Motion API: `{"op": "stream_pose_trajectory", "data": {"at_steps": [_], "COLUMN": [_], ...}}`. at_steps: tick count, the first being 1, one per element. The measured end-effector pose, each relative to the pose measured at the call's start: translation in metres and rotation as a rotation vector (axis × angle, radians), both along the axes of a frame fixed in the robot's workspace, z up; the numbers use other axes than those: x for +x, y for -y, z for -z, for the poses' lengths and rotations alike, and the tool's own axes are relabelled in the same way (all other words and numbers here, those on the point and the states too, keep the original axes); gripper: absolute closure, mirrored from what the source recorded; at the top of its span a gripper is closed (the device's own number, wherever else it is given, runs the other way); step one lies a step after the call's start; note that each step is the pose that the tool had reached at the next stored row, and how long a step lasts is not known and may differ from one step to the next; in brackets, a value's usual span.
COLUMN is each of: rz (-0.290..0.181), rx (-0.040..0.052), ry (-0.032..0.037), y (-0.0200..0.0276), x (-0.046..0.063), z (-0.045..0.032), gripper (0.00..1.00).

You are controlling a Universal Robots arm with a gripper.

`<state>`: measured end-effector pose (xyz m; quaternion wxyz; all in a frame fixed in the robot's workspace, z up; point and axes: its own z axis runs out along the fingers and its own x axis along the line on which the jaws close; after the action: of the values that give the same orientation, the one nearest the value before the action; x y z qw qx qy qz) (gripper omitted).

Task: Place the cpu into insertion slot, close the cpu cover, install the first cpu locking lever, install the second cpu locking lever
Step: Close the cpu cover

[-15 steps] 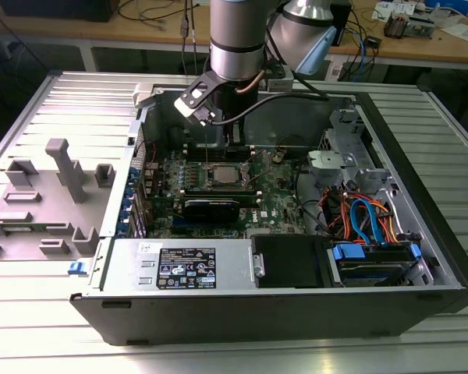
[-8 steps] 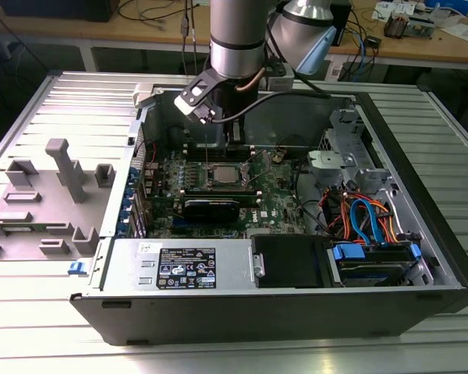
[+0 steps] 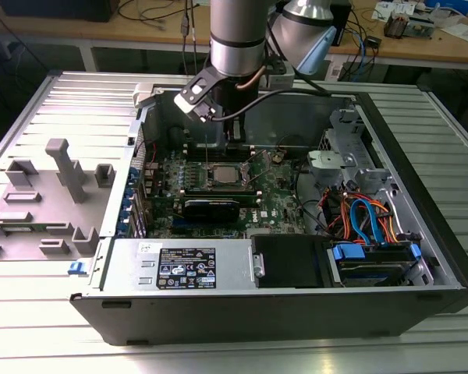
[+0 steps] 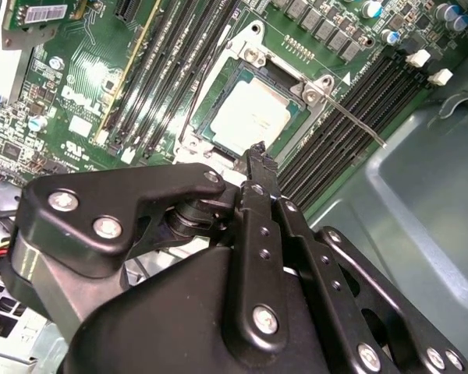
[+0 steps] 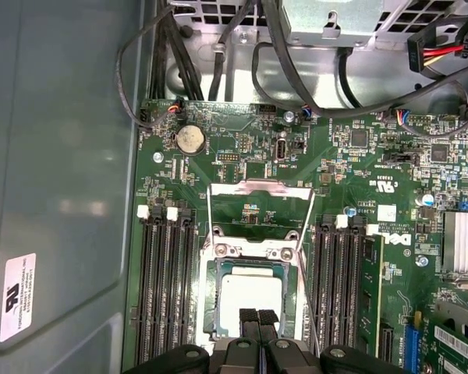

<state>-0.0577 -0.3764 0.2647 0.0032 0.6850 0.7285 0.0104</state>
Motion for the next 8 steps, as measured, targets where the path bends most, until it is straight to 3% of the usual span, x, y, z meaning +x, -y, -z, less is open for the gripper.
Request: {"op": "stream_pose_trajectory", "data": {"at_steps": [8], "rz": [0.0], "rx": [-0.0001], "ry": [0.0], "y": [0.0], "x": [0.0], "z": [-0.0015], "gripper": [0.89]}}
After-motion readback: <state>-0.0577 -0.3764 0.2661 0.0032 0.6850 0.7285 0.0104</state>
